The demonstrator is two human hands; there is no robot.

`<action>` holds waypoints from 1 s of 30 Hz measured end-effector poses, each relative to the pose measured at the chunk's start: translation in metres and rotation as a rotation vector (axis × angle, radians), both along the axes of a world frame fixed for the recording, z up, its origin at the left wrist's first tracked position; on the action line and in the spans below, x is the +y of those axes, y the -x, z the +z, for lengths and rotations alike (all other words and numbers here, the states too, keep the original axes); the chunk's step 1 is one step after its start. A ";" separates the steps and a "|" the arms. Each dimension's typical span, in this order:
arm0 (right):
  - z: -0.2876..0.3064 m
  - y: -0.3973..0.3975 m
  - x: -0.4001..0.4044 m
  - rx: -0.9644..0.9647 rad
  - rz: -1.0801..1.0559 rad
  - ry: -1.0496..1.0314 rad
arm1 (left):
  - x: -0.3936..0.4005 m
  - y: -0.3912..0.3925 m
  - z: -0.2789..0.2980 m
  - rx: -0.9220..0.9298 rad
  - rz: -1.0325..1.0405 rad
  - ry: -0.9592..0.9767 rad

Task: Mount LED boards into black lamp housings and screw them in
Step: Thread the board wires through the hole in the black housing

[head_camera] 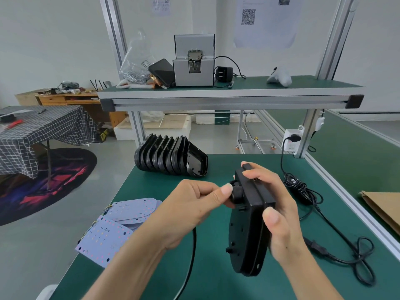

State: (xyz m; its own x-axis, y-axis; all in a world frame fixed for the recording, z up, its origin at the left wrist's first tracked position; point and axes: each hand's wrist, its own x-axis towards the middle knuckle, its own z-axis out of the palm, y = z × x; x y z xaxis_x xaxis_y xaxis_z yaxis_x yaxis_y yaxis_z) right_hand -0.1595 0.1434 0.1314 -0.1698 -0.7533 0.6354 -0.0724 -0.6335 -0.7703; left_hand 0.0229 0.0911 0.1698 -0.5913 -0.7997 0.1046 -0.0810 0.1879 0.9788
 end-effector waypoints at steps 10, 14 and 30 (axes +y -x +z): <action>-0.005 0.005 -0.003 -0.030 0.047 -0.040 | -0.012 -0.006 -0.009 0.037 -0.061 -0.111; -0.011 0.004 -0.001 -0.024 0.079 -0.070 | -0.013 -0.013 -0.013 0.006 -0.111 -0.157; -0.008 0.000 0.006 0.302 0.007 0.020 | -0.013 -0.019 -0.012 -0.011 -0.297 -0.231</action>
